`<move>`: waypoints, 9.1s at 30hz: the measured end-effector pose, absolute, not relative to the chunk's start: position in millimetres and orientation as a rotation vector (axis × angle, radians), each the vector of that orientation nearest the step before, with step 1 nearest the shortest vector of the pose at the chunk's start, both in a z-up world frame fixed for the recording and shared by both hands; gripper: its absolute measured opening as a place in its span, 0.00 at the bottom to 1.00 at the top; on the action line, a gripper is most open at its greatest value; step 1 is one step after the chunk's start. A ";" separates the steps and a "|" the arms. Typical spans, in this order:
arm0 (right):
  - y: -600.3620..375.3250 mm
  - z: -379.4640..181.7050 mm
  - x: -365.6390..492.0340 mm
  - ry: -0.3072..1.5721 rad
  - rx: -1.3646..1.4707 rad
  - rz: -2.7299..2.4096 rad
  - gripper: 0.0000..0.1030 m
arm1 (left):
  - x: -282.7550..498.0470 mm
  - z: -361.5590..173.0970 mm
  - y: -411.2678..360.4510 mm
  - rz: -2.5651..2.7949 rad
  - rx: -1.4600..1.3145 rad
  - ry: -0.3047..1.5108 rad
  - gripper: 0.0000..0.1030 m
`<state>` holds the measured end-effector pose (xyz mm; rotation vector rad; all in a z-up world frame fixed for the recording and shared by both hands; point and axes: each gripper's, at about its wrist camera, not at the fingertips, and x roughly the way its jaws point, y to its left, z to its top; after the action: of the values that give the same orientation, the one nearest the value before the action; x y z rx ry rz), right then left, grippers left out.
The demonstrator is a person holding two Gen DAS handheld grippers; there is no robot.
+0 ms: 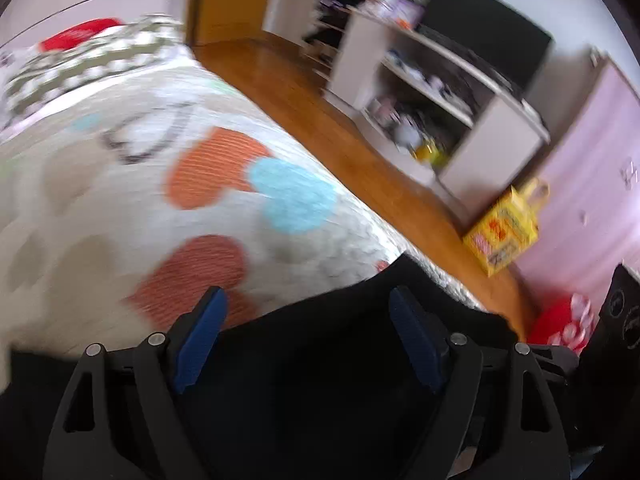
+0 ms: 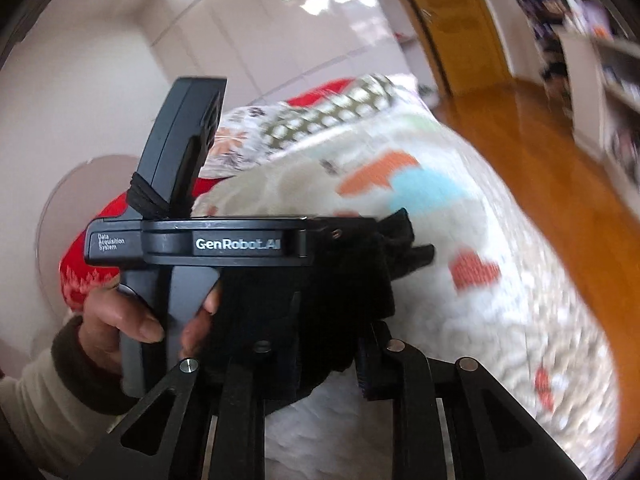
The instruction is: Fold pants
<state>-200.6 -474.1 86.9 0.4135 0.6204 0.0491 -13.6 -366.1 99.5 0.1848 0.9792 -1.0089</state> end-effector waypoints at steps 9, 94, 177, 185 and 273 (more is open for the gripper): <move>-374.6 105.8 -141.8 0.628 0.226 0.277 0.19 | 23.8 103.6 -206.8 -0.760 -0.131 1.044 0.81; -297.5 65.3 -101.9 0.862 0.055 0.335 0.53 | -76.2 82.8 -96.7 -0.291 -0.113 0.987 0.71; -250.8 94.2 -42.8 0.831 -0.011 0.421 0.63 | -45.4 86.4 -75.8 -0.206 -0.180 0.924 0.81; -227.7 91.7 -27.6 0.848 -0.052 0.456 0.66 | -49.9 75.5 -38.5 -0.163 -0.263 0.957 0.81; -357.7 42.1 -45.1 0.925 0.585 0.485 0.83 | -117.2 67.3 -124.9 -0.595 -0.031 0.786 0.80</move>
<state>-45.1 -357.7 42.1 0.5853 0.9249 0.4849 -117.2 -124.9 67.3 -0.0308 0.7864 -0.5947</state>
